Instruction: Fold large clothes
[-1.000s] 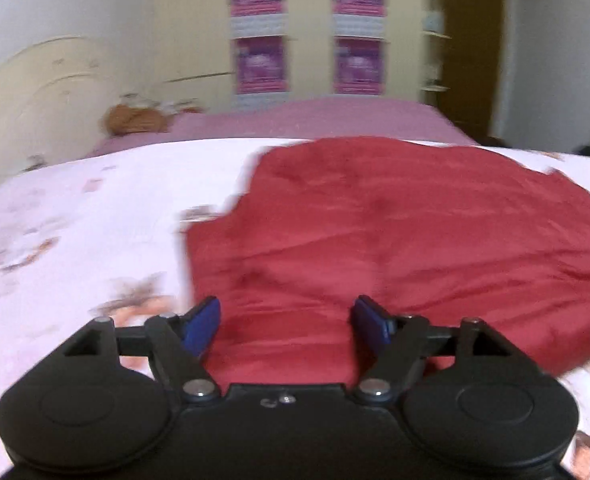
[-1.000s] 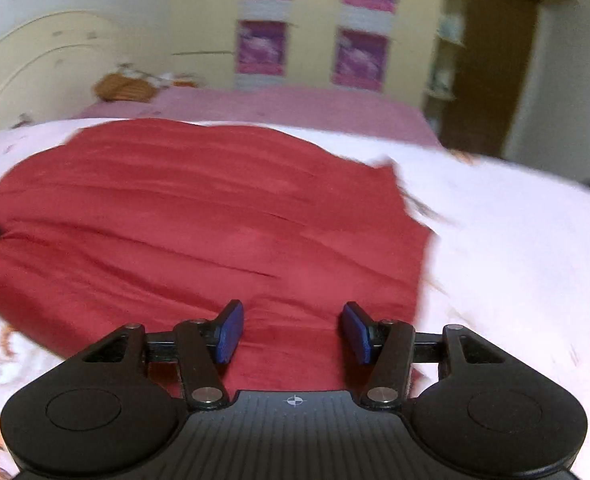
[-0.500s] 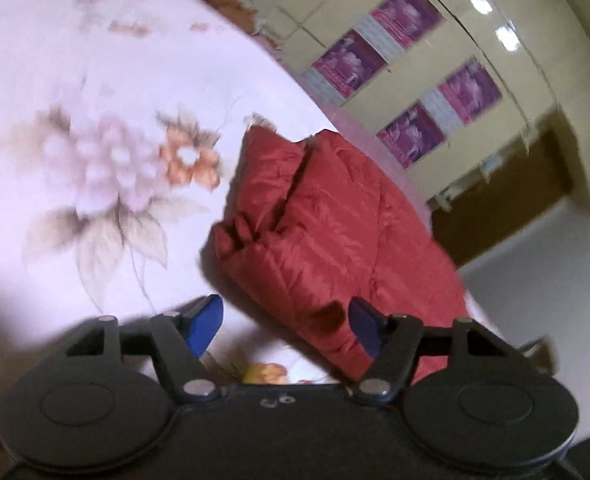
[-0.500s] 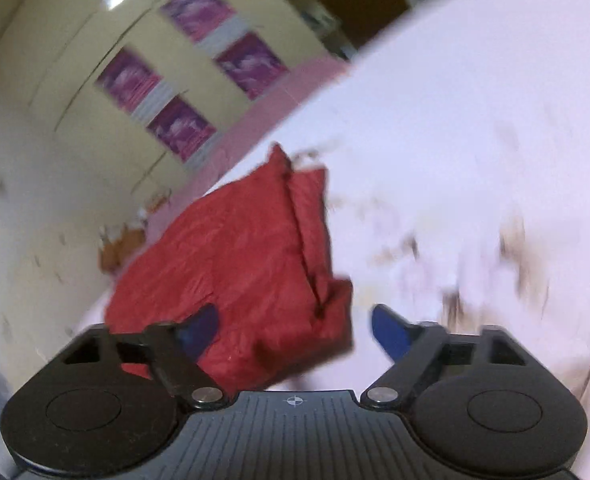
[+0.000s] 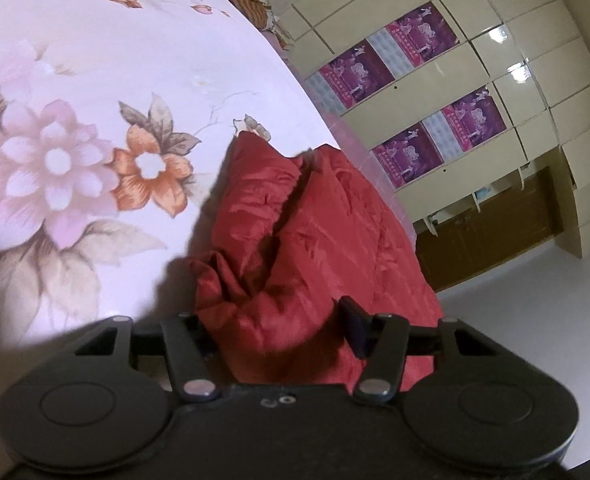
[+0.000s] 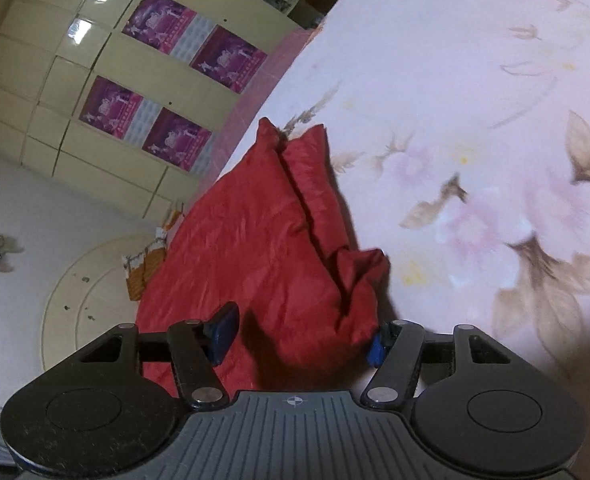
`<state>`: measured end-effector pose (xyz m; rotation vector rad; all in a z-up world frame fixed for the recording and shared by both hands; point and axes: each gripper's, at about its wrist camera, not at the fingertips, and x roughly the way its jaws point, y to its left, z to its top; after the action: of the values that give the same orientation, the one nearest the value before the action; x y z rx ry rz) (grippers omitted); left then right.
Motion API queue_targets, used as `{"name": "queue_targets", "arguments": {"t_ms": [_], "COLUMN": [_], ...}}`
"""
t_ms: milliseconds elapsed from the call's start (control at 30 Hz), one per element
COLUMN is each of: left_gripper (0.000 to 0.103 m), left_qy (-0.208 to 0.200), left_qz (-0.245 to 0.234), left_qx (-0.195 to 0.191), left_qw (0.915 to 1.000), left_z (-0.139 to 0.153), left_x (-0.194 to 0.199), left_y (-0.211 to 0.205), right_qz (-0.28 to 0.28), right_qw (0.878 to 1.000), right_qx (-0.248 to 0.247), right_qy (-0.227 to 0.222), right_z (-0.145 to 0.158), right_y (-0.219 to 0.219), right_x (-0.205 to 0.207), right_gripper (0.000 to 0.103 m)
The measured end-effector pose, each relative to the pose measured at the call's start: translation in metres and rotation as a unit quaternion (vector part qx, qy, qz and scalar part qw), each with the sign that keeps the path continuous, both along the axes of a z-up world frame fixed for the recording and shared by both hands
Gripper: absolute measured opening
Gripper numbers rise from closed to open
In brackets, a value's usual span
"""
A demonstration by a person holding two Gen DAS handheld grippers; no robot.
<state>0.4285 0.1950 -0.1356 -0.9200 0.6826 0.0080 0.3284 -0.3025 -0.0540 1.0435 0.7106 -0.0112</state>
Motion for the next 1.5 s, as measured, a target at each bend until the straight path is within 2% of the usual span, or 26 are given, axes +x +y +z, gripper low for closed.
{"name": "queue_targets", "arguments": {"t_ms": [67, 133, 233, 367, 433, 600, 667, 833, 1167, 1500], "left_gripper": [0.050, 0.045, 0.034, 0.025, 0.021, 0.020, 0.020, 0.020, 0.020, 0.020], "left_qy": [0.000, 0.002, 0.009, 0.009, 0.005, 0.002, 0.000, 0.004, 0.008, 0.004], "left_qz": [-0.003, -0.009, -0.026, -0.039, -0.041, -0.054, -0.057, -0.063, -0.068, -0.049], "left_qx": [0.006, 0.017, 0.057, 0.098, 0.101, 0.109, 0.106, 0.099, 0.093, 0.079], "left_qw": [1.0000, 0.9998, 0.9980, 0.9944, 0.9940, 0.9926, 0.9927, 0.9931, 0.9934, 0.9956], "left_z": [0.000, 0.000, 0.004, 0.016, 0.022, 0.037, 0.040, 0.042, 0.038, 0.036], "left_x": [0.004, 0.009, 0.016, 0.010, 0.004, -0.015, -0.035, -0.085, -0.180, -0.242], "left_y": [0.000, -0.001, -0.007, -0.014, -0.015, -0.023, -0.025, -0.032, -0.042, -0.045], "right_qz": [0.002, 0.012, 0.023, 0.042, 0.051, 0.056, 0.060, 0.070, 0.069, 0.079], "right_qw": [1.000, 1.000, 0.999, 0.997, 0.995, 0.994, 0.994, 0.992, 0.992, 0.991], "right_qx": [-0.009, -0.028, -0.036, -0.070, -0.087, -0.092, -0.095, -0.103, -0.102, -0.106], "right_qy": [0.000, 0.009, 0.011, 0.002, -0.005, -0.008, -0.009, -0.006, 0.007, 0.004], "right_z": [0.001, -0.002, -0.004, 0.006, 0.013, 0.025, 0.030, 0.040, 0.039, 0.048], "right_y": [0.000, 0.003, 0.004, 0.010, 0.013, 0.008, 0.005, -0.002, -0.018, -0.024], "right_x": [0.005, 0.015, 0.022, 0.019, 0.018, 0.002, -0.009, -0.055, -0.165, -0.214], "right_gripper": [0.059, 0.046, 0.036, 0.018, 0.016, 0.015, 0.015, 0.015, 0.015, 0.016]}}
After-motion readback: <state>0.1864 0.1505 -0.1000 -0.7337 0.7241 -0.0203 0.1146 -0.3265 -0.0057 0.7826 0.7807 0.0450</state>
